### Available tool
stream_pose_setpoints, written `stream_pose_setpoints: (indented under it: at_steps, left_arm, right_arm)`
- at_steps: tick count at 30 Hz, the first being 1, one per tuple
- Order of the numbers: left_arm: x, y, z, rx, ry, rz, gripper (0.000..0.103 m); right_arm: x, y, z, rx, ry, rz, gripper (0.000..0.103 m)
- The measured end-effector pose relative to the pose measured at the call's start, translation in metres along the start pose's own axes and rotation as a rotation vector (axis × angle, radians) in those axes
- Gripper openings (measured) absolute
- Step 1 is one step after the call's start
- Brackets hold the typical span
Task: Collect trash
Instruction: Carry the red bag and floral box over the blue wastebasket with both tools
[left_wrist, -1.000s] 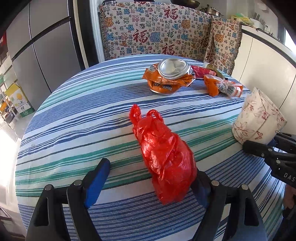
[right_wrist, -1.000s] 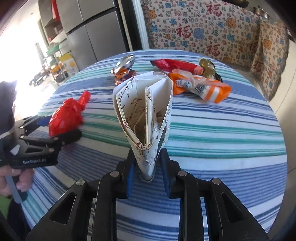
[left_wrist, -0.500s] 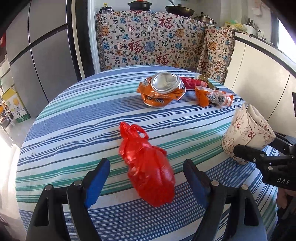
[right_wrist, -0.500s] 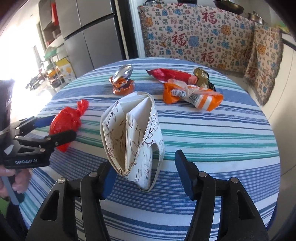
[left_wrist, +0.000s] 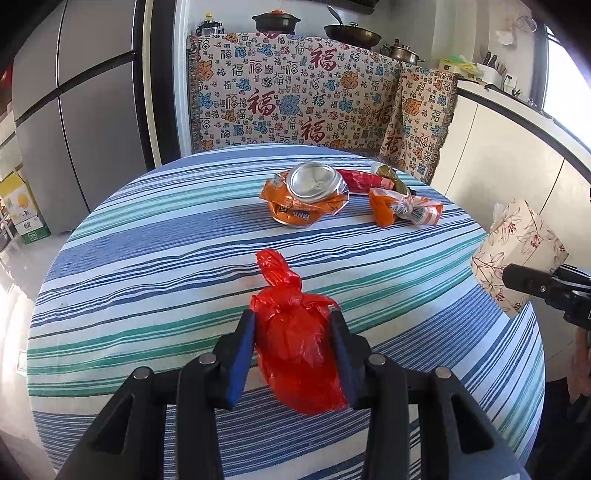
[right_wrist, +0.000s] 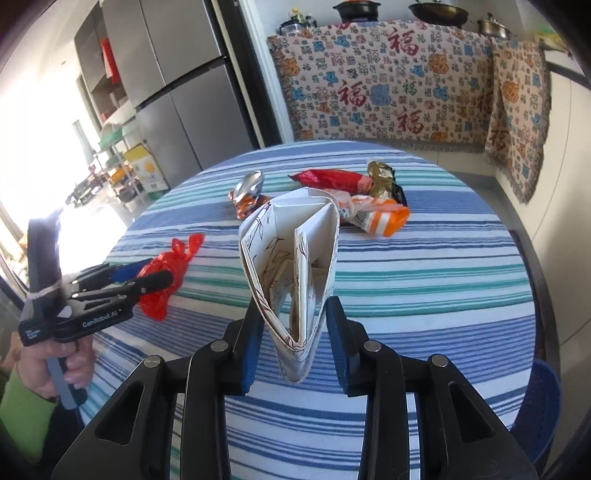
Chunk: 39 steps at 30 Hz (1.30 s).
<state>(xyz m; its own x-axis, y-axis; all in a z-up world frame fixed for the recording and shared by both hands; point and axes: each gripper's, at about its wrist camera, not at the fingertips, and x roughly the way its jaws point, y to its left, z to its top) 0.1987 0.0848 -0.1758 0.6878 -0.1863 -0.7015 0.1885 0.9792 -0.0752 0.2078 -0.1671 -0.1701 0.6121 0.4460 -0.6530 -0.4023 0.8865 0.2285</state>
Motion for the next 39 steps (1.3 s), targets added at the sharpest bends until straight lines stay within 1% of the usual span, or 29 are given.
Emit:
stream_pose_setpoints:
  at_steps: [4, 8, 13, 16, 18, 23, 26, 28, 31, 35, 39]
  left_arm:
    - [-0.010, -0.014, -0.002, 0.014, -0.022, -0.029, 0.040]
    - [-0.020, -0.037, 0.001, 0.043, -0.042, -0.065, 0.040]
    - [-0.024, -0.081, 0.007, 0.067, -0.040, -0.129, 0.040]
    - [-0.022, -0.118, 0.013, 0.076, -0.031, -0.202, 0.040]
    - [-0.019, -0.147, 0.017, 0.100, -0.032, -0.241, 0.040]
    - [-0.011, -0.230, 0.032, 0.161, -0.025, -0.347, 0.040]
    - [-0.002, -0.283, 0.041, 0.186, -0.010, -0.407, 0.040]
    - [0.006, -0.319, 0.044, 0.202, 0.007, -0.439, 0.040]
    - [0.026, -0.360, 0.041, 0.227, 0.042, -0.469, 0.040]
    - [0.061, -0.403, 0.033, 0.260, 0.101, -0.484, 0.040]
    - [0.092, -0.427, 0.023, 0.275, 0.150, -0.489, 0.040]
  right_arm:
    - [-0.017, -0.015, -0.009, 0.015, 0.004, -0.011, 0.034]
    - [-0.036, -0.035, -0.018, 0.051, 0.003, -0.017, 0.034]
    - [-0.069, -0.069, -0.027, 0.095, -0.008, -0.053, 0.034]
    - [-0.092, -0.099, -0.033, 0.136, -0.017, -0.095, 0.035]
    - [-0.107, -0.128, -0.039, 0.161, -0.014, -0.151, 0.035]
    - [-0.137, -0.195, -0.058, 0.246, 0.029, -0.257, 0.035]
    - [-0.149, -0.228, -0.069, 0.278, 0.061, -0.305, 0.035]
    - [-0.153, -0.249, -0.076, 0.303, 0.076, -0.320, 0.035]
    - [-0.156, -0.276, -0.087, 0.332, 0.095, -0.347, 0.035]
    - [-0.155, -0.308, -0.107, 0.401, 0.107, -0.351, 0.035]
    - [-0.155, -0.330, -0.127, 0.473, 0.102, -0.336, 0.035]
